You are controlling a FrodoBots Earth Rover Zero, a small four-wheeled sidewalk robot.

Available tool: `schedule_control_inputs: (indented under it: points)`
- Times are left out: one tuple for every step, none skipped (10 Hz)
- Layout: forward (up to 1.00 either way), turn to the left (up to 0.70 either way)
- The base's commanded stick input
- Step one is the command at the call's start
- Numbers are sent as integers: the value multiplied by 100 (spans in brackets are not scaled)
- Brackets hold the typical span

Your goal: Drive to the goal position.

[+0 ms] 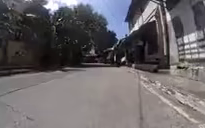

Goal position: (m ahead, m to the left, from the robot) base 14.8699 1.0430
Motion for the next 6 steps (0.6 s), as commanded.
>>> schedule_control_inputs:
  points:
    - [85,-26]
    - [85,-17]
    - [85,-7]
    - [85,0]
    - [85,0]
    - [85,0]
